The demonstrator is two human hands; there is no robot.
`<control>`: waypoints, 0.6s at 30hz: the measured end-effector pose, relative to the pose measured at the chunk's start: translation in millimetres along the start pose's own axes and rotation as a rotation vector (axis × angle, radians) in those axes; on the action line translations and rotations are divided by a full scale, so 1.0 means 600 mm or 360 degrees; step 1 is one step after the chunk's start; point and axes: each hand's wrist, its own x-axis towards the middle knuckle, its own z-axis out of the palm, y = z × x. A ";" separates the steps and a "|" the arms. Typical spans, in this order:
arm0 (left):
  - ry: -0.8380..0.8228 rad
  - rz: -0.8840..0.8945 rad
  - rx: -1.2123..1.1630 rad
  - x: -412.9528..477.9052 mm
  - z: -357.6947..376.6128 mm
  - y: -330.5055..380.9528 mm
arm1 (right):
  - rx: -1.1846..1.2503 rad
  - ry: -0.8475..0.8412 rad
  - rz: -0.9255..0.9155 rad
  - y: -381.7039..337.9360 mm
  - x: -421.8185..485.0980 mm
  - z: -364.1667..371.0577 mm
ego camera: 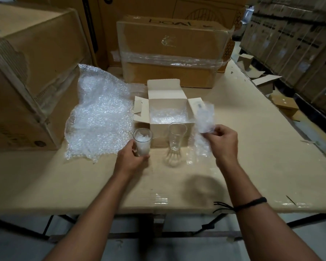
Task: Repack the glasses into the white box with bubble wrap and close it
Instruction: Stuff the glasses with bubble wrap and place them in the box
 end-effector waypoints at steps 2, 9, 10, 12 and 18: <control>-0.0024 0.0025 -0.0013 0.002 -0.004 -0.006 | 0.0079 -0.0095 -0.0039 -0.021 -0.020 0.027; -0.0039 0.0065 -0.0104 0.002 -0.006 -0.012 | 0.0708 -0.0493 0.0284 -0.078 -0.092 0.167; -0.0058 0.0052 -0.0134 0.002 -0.007 -0.012 | 0.0703 -0.0524 0.0250 -0.082 -0.093 0.177; -0.0075 0.0049 -0.0147 0.003 -0.012 -0.015 | 0.0333 -0.0522 -0.0032 -0.082 -0.089 0.191; -0.0101 -0.0009 -0.0206 0.004 -0.015 -0.015 | -0.1369 -0.0559 -0.1212 -0.072 -0.092 0.214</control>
